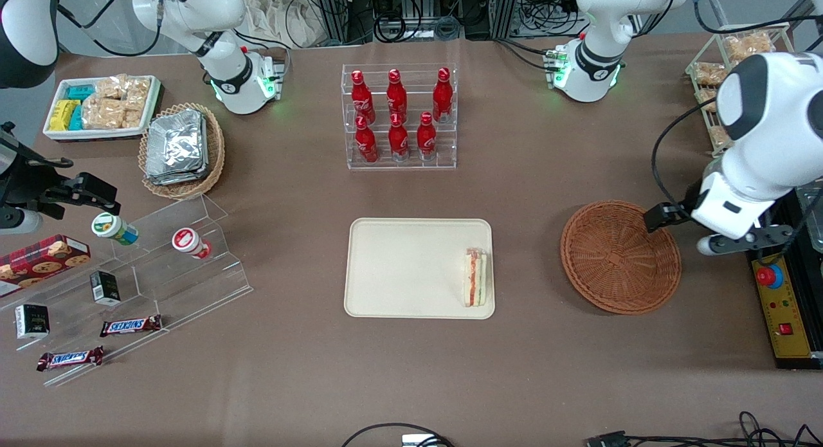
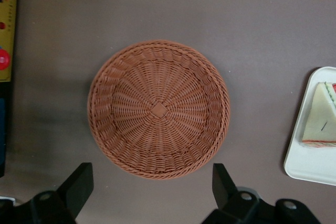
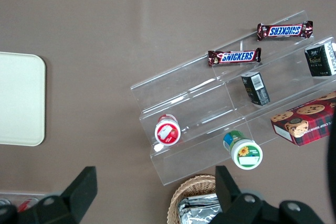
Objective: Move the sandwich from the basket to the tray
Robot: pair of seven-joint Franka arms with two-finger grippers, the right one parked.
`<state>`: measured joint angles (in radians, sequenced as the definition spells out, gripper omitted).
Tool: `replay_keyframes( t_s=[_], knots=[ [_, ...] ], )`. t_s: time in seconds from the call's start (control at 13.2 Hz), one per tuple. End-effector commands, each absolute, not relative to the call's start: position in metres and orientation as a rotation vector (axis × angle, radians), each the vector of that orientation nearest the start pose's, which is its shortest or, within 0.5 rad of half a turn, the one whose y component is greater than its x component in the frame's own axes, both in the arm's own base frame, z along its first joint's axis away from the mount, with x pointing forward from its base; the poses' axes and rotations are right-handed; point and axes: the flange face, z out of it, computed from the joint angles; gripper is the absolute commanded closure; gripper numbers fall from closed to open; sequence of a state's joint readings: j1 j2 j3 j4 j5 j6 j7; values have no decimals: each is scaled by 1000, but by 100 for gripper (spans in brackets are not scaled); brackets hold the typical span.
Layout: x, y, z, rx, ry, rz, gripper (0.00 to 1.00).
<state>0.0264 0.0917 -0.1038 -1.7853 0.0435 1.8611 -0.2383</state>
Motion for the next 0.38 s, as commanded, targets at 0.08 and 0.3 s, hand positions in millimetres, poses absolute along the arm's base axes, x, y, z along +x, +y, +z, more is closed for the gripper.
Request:
replay_keyframes(
  t_s=[0.08, 0.3],
  knots=[
    [607, -40, 503, -3117, -245, 19, 0],
    [615, -37, 506, -3112, -250, -2, 0]
  ],
)
